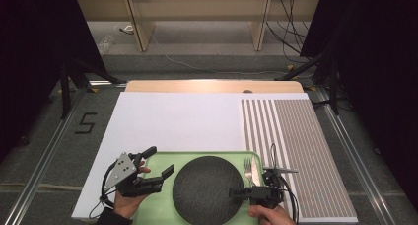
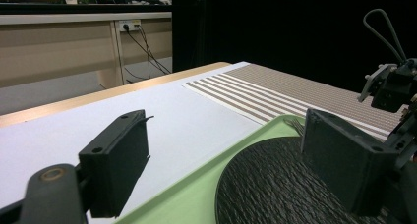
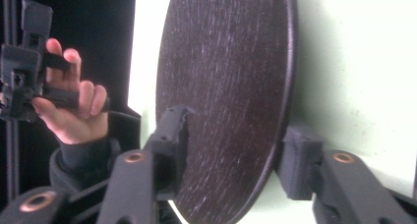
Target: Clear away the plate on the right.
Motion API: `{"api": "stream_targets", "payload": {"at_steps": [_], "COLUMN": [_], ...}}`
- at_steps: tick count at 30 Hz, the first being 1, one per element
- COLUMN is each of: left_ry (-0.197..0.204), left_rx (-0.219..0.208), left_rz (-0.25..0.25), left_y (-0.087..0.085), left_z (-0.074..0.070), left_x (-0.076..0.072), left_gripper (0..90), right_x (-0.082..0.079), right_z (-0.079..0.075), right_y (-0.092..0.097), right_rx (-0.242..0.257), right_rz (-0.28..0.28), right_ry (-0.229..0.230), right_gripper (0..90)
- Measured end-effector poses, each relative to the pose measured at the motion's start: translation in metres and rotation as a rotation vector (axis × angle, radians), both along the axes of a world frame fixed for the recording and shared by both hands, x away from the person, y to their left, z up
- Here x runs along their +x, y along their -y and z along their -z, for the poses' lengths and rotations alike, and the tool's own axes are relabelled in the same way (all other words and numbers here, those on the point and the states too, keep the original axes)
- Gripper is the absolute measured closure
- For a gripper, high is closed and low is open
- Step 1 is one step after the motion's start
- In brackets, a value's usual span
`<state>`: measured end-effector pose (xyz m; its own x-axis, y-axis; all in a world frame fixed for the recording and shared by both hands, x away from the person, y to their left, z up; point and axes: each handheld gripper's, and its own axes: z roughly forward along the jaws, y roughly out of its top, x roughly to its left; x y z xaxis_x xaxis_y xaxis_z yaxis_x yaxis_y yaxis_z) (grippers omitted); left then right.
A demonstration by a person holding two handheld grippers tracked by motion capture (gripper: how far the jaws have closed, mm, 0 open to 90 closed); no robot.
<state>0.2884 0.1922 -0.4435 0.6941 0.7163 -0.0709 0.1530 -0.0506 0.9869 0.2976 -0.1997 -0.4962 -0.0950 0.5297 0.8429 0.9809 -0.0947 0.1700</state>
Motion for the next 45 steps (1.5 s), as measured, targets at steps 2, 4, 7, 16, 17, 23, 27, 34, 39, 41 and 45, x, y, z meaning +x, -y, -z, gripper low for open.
{"api": "stream_targets", "payload": {"at_steps": [2, 4, 7, 16, 17, 23, 27, 34, 39, 41, 45], "left_ry": [-0.001, 0.000, 0.000, 0.000, 0.000, -0.002, -0.002, -0.009, -0.012, -0.012, -0.014], "left_rx": [0.000, 0.001, 0.001, 0.002, 0.002, 0.000, 0.001, 0.003, 0.002, 0.004, 0.004], "left_rz": [0.001, 0.000, 0.001, 0.001, 0.001, 0.001, 0.003, 0.011, 0.013, 0.015, 0.018], "left_y": [0.000, 0.000, 0.000, 0.000, 0.000, 0.000, 0.000, 0.001, 0.001, 0.001, 0.001], "left_z": [0.000, 0.000, 0.000, 0.000, 0.000, 0.000, 0.000, 0.000, 0.001, 0.001, 0.000], "left_x": [0.000, 0.000, 0.000, 0.000, 0.000, 0.000, 0.000, 0.001, 0.001, 0.001, 0.001], "left_gripper": [17.7, 17.7, 17.7, 17.7, 17.7, 17.7, 17.7, 17.6, 17.5, 17.5, 17.5], "right_x": [0.000, 0.000, 0.000, 0.000, 0.000, 0.000, 0.000, -0.002, -0.003, -0.003, -0.004], "right_z": [-0.002, -0.003, -0.005, -0.023, -0.024, -0.036, -0.043, -0.052, -0.057, -0.058, -0.062], "right_y": [-0.001, -0.001, 0.000, 0.006, 0.008, 0.011, 0.012, 0.013, 0.015, 0.016, 0.016], "right_rx": [-0.037, -0.058, -0.106, -0.240, -0.251, -0.300, -0.324, -0.378, -0.399, -0.407, -0.414], "right_rz": [-0.011, -0.010, -0.014, -0.003, 0.004, 0.024, 0.031, 0.027, 0.033, 0.034, 0.019], "right_ry": [0.019, 0.032, 0.054, 0.209, 0.228, 0.343, 0.415, 0.537, 0.597, 0.621, 0.680], "right_gripper": [46.7, 44.6, 42.5, 37.9, 37.6, 35.2, 34.2, 31.9, 31.3, 30.9, 30.6]}}
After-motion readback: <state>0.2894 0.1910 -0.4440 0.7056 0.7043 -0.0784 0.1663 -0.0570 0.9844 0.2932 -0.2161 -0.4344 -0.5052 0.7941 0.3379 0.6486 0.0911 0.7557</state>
